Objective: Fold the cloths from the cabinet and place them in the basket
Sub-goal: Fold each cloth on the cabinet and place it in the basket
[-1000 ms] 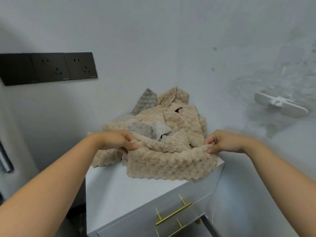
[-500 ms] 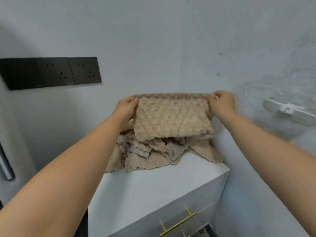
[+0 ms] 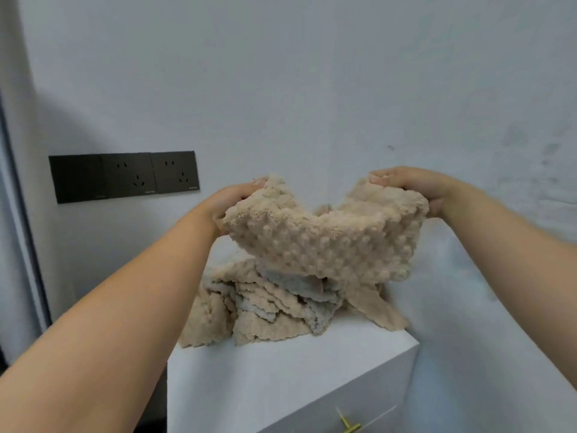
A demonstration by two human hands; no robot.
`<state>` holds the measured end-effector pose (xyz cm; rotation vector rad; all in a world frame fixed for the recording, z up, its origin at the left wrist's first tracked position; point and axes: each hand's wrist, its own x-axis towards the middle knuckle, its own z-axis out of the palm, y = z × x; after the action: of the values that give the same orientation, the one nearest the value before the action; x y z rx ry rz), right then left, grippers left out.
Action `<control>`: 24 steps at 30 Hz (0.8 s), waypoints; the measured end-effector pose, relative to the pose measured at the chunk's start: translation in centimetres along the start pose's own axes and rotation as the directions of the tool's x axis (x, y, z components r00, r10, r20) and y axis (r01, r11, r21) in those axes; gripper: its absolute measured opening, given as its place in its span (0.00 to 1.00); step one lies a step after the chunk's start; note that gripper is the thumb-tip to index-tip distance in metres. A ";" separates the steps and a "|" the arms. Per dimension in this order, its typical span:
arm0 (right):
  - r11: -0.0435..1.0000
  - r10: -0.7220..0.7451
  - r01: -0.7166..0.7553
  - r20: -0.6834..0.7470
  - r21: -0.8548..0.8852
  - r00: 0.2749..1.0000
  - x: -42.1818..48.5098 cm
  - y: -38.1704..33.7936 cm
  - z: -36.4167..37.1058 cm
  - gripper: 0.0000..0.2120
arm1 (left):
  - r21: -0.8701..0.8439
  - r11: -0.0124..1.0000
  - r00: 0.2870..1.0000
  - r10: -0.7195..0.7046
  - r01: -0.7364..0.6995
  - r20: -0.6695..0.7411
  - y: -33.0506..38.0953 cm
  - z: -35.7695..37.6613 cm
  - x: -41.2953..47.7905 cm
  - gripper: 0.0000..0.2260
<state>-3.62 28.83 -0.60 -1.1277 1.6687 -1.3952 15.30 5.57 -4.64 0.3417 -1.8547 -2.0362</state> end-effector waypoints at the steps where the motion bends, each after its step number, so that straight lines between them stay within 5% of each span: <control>1: 0.999 -0.011 0.009 0.052 0.037 0.999 -0.6 -0.6 0.0 0.07 | -0.002 1.000 1.000 0.014 -0.014 0.002 0.5 0.4 -0.5 0.12; 4: 0.997 0.069 -0.070 0.033 0.026 0.997 -0.5 -0.4 0.2 0.06 | 0.019 0.999 0.999 -0.040 0.040 0.000 1.0 0.2 -0.9 0.13; 8: 0.936 0.116 -0.209 -0.312 -0.282 0.943 1.5 3.8 0.6 0.07 | 0.409 0.879 0.963 -0.169 0.243 -0.210 -1.1 -1.3 -0.3 0.10; 11: 0.840 -0.017 -0.235 -0.458 -0.489 0.889 2.7 7.4 0.7 0.07 | 0.511 0.822 0.916 -0.032 0.252 -0.400 -4.0 -1.6 0.2 0.13; 15: 0.836 -0.159 -0.165 -0.520 -0.523 0.839 3.6 10.0 0.6 0.09 | 0.487 0.861 0.863 0.127 0.148 -0.489 -6.8 -2.3 1.0 0.08; 24: 0.846 -0.171 -0.082 -0.414 -0.527 0.894 1.1 12.1 0.4 0.07 | 0.486 0.874 0.946 0.157 -0.001 -0.282 -8.5 -3.5 -0.9 0.06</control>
<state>-6.03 28.27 -12.49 -1.1983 2.4960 -1.3201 16.65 3.42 -13.49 0.6649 -2.1000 -1.3407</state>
